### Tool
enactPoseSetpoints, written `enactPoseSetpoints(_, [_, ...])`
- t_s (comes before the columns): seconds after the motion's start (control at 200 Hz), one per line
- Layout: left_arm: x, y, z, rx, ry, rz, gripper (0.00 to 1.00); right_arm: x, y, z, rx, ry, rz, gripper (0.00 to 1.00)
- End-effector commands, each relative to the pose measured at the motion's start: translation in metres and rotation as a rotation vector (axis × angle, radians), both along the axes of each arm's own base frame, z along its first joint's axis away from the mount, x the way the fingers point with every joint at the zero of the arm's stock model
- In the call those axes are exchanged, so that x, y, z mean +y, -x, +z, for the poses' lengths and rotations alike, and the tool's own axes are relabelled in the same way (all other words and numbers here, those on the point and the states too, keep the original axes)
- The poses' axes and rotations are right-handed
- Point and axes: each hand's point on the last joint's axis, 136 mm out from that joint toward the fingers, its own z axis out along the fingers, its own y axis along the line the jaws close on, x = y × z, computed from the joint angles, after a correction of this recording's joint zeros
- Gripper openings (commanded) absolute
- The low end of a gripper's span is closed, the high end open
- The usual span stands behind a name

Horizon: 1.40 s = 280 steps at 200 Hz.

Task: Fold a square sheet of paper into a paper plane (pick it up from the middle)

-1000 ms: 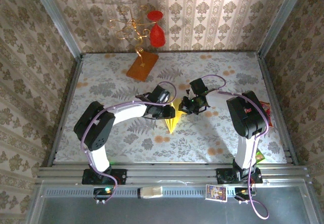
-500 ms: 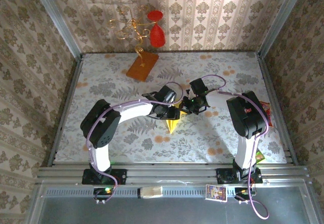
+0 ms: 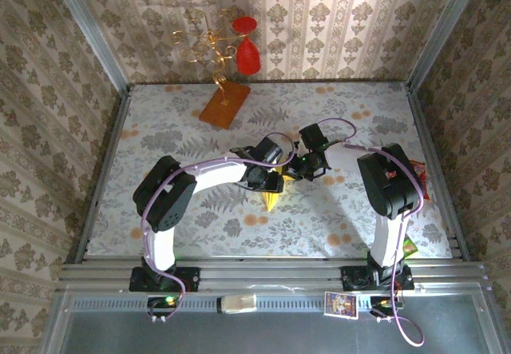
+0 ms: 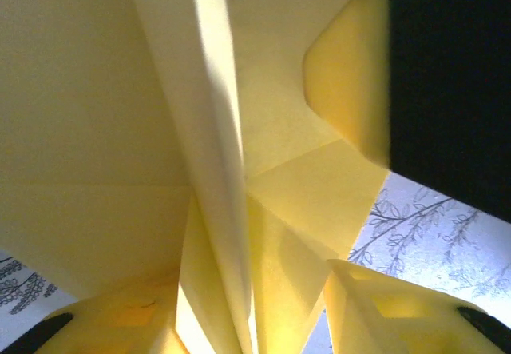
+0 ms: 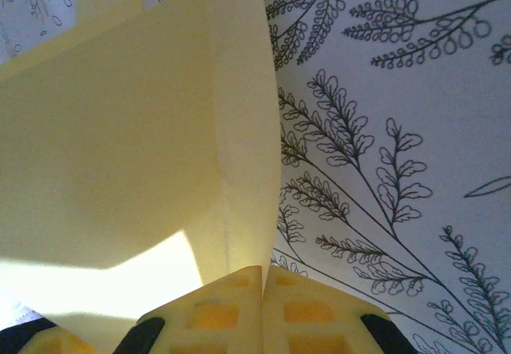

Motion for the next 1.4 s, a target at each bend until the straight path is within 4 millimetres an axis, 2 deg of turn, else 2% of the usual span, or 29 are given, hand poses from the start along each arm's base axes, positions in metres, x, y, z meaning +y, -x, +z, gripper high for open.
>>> enactPoseSetpoints(0.0, [0.005, -0.004, -0.001, -0.026, -0.049, -0.001, 0.42, 0.002, 0.002, 0.004, 0.011, -0.024, 0.001, 0.08])
enactPoseSetpoints(0.2, [0.007, -0.011, 0.007, -0.061, -0.051, 0.013, 0.39, 0.002, 0.002, 0.004, 0.011, -0.023, 0.002, 0.08])
enactPoseSetpoints(0.47, [0.004, -0.011, 0.003, -0.052, -0.057, 0.007, 0.30, 0.001, 0.003, 0.002, 0.015, -0.021, 0.000, 0.07])
enactPoseSetpoints(1.195, [0.002, -0.006, -0.005, -0.028, -0.094, -0.005, 0.19, 0.002, 0.002, 0.004, 0.015, -0.026, -0.003, 0.07])
enactPoseSetpoints(1.395, [0.002, -0.008, -0.005, -0.032, -0.095, -0.006, 0.14, 0.002, 0.000, 0.009, 0.006, -0.033, -0.005, 0.11])
